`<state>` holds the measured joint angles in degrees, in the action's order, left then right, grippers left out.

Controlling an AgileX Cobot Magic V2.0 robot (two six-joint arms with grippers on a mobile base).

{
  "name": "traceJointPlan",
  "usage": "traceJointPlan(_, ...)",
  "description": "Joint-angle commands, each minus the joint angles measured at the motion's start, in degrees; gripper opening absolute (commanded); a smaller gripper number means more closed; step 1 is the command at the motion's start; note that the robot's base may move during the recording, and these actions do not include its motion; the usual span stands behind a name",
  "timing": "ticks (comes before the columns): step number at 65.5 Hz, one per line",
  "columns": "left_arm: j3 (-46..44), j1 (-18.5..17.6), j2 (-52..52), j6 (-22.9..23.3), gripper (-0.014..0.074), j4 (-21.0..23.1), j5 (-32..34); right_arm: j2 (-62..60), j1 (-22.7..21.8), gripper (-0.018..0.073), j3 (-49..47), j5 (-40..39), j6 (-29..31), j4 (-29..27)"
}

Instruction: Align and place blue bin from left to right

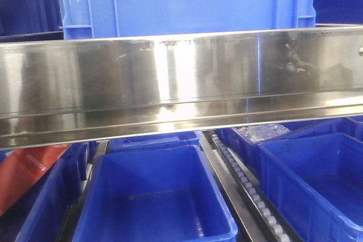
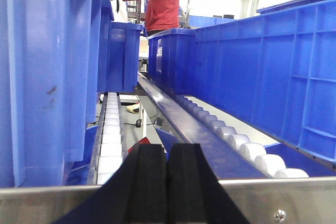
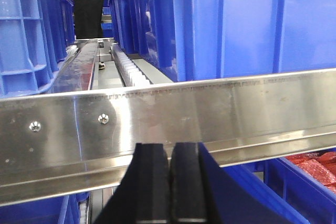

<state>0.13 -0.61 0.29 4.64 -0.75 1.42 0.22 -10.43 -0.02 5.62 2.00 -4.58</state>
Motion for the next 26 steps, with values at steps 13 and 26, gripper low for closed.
traceJointPlan(13, -0.1, 0.1, -0.3, 0.0, -0.0111, 0.1, 1.0, -0.2, -0.3, -0.0069, 0.0, -1.4, 0.1, -0.3)
traceJointPlan(26, -0.1, 0.1, -0.3, 0.0, -0.0111, 0.1, 1.0, -0.2, -0.3, -0.0069, 0.0, -1.4, 0.1, -0.3)
